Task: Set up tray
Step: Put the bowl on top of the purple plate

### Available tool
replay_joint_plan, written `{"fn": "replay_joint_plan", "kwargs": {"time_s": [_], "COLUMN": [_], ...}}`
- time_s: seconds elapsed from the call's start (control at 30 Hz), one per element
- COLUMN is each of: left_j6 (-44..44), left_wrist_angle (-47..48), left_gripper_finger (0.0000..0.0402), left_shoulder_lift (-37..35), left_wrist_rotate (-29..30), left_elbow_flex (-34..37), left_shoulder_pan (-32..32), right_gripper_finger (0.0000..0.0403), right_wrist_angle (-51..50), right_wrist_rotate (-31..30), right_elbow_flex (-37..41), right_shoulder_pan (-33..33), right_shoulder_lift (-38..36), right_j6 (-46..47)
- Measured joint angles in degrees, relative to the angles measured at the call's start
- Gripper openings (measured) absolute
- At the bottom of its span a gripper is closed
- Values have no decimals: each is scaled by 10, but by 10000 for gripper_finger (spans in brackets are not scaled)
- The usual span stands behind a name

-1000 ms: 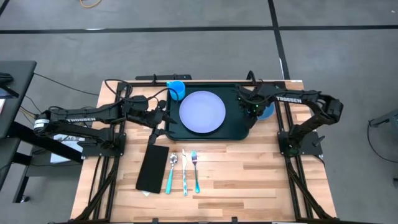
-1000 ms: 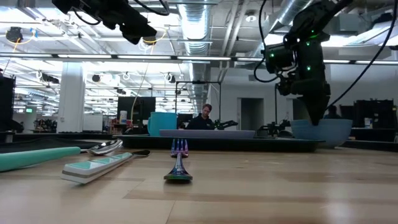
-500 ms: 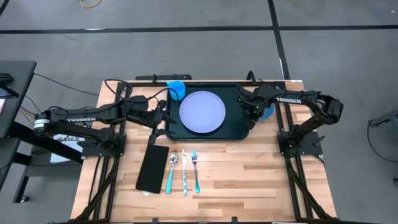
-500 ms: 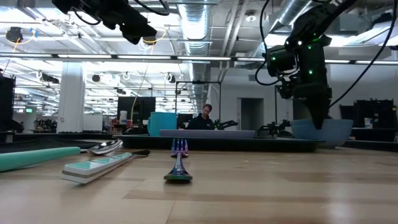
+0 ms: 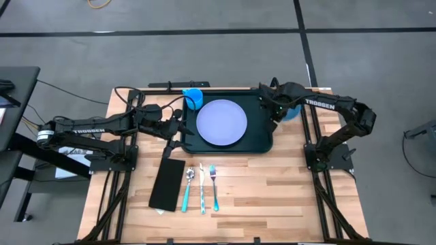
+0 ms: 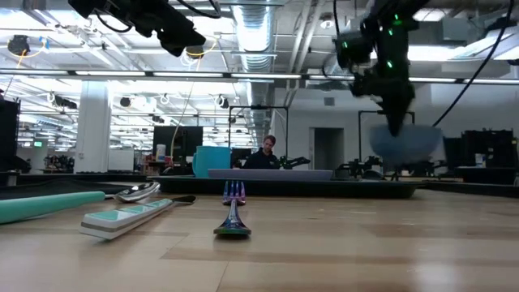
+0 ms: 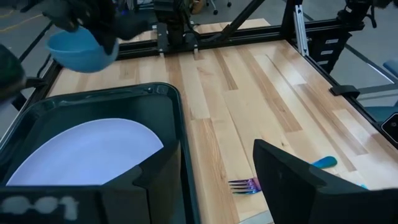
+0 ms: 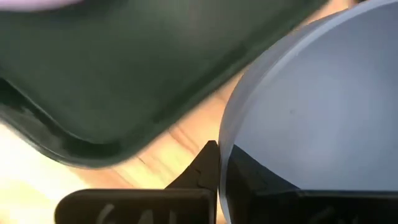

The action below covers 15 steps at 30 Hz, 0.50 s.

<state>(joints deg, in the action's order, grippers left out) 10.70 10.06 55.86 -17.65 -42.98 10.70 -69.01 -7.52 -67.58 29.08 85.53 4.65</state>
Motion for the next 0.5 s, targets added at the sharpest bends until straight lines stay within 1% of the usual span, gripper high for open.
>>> {"fn": "replay_joint_plan", "kwargs": {"time_s": [0.13,0.23,0.37,0.5], "left_j6": [2,5,5,5], "left_wrist_angle": [-2,-7,-9,-11], "left_gripper_finger": [192,192,192,192], "left_shoulder_lift": [0,0,0,0], "left_wrist_rotate": [0,0,0,0], "left_elbow_flex": [0,0,0,0], "left_shoulder_pan": [0,0,0,0], "right_gripper_finger": [2,1,1,1], "right_wrist_angle": [-9,-29,-67,-114], "right_wrist_rotate": [18,21,22,22], "right_elbow_flex": [-79,-150,-264,-389], "right_shoulder_pan": [-24,-52,-92,-120], "right_shoulder_lift": [6,37,116,218], "right_j6": [-1,-4,-31,-76]}}
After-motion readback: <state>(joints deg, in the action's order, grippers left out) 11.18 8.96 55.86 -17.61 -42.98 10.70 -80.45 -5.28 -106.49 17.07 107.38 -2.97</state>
